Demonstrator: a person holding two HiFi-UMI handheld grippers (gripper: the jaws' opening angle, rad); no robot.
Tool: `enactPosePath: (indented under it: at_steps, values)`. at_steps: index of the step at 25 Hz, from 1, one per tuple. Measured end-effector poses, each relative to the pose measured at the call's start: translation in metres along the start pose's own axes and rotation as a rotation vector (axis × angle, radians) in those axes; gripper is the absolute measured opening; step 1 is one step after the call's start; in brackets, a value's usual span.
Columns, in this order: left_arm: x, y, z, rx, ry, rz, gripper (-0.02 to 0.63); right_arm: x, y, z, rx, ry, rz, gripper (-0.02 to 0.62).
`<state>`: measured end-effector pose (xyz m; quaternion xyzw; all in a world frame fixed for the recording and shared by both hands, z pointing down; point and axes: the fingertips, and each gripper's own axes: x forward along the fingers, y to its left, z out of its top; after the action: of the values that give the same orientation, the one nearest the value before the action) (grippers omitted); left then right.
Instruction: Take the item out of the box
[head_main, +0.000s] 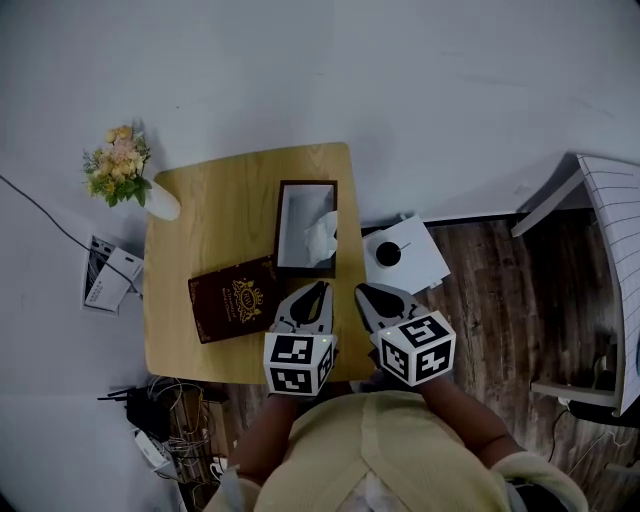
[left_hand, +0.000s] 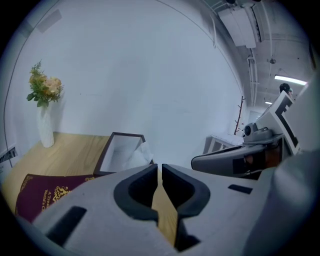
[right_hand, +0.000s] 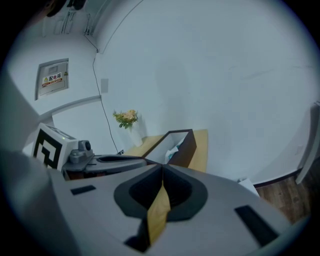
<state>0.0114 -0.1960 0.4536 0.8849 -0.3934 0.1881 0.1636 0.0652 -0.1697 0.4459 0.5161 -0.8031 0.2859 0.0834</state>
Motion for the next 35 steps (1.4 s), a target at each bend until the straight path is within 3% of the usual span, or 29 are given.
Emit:
enactPosePath:
  at_steps: [13,15,18,29,35]
  values:
    - [0.032,0.013,0.021,0.005,0.006,0.051,0.025,0.022,-0.021,0.019,-0.001,0.019,0.07,0.031]
    - [0.037,0.013,0.023,0.005,0.01,0.046,0.042,0.024,-0.024,0.02,-0.008,0.024,0.077,0.031]
    - [0.044,0.012,0.024,0.007,0.027,0.031,0.126,0.029,-0.029,0.022,-0.009,0.033,0.084,0.031]
    - [0.063,0.026,0.02,0.034,0.114,0.068,0.178,0.044,-0.037,0.024,-0.01,0.058,0.109,0.031]
    - [0.074,0.02,0.016,0.003,0.176,0.016,0.216,0.049,-0.04,0.026,-0.002,0.058,0.117,0.031]
